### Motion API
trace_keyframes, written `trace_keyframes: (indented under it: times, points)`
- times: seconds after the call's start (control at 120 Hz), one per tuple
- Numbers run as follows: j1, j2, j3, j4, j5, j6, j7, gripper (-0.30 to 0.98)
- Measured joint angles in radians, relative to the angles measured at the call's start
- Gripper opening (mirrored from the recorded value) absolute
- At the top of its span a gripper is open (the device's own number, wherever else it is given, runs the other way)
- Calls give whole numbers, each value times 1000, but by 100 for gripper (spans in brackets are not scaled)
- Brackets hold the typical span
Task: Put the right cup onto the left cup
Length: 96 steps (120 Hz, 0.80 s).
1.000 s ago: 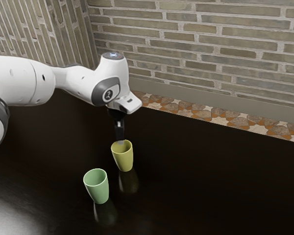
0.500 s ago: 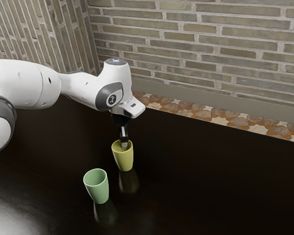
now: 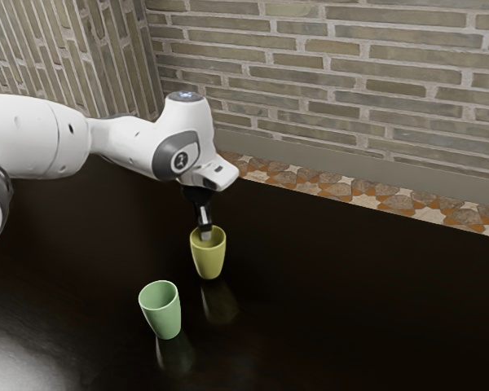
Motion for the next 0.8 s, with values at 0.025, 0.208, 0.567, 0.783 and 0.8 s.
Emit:
trace_keyframes:
  times: [0.025,0.208,0.567,0.783,0.8]
  points:
    - [-1,-21,0,-9,1,-1,-2,-9]
    - [-4,-148,1,-67,19,-11,-20,-10]
    - [-5,-327,-15,-217,32,-50,-67,-10]
    - [-10,-407,-33,-316,33,-55,-99,-10]
    - [-9,-413,-35,-323,33,-55,-101,-10]
